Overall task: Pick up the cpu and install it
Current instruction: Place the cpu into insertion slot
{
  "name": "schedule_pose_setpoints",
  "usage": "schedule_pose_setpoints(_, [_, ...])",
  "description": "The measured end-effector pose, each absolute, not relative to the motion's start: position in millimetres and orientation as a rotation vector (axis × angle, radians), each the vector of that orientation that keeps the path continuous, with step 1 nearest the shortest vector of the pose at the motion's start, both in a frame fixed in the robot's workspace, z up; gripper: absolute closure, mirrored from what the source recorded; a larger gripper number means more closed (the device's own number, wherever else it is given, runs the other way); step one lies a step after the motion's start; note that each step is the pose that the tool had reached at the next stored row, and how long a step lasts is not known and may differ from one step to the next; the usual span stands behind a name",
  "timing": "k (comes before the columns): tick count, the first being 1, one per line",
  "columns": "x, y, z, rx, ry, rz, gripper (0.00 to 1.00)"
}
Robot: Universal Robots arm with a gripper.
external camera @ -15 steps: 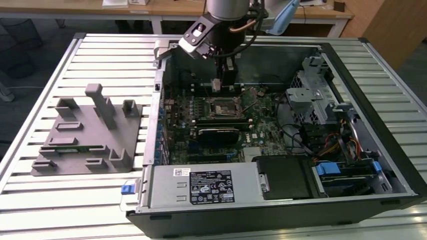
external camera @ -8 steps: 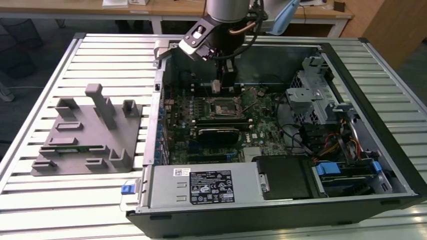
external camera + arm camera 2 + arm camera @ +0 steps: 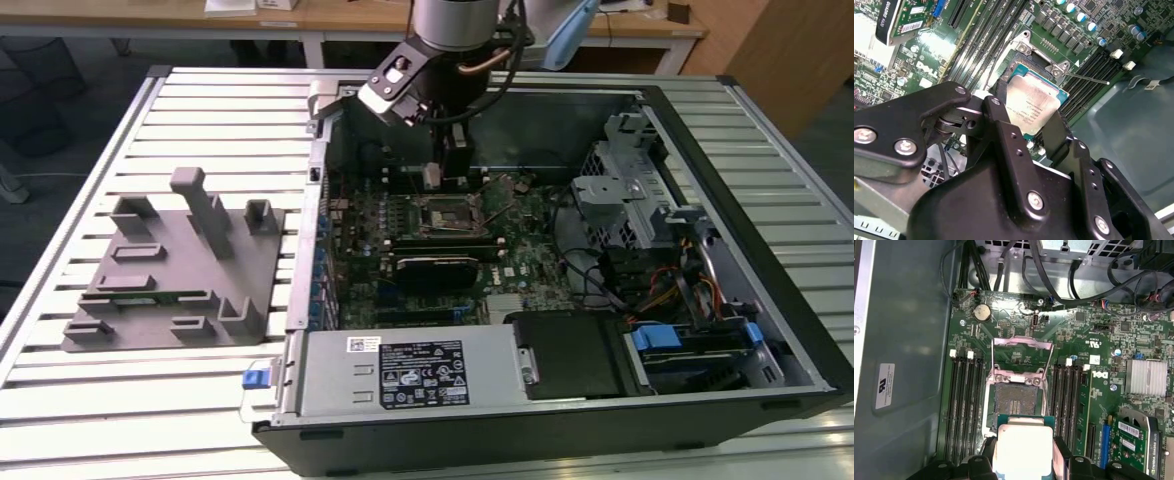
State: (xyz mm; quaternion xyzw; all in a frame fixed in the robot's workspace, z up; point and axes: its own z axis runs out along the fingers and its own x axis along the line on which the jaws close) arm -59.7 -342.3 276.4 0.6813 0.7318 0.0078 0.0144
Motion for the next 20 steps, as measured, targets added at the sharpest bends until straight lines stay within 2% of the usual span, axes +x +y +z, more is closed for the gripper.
schedule_pose_setpoints(20, [-51, -341, 250, 2.124, 2.276, 0.024, 0.47])
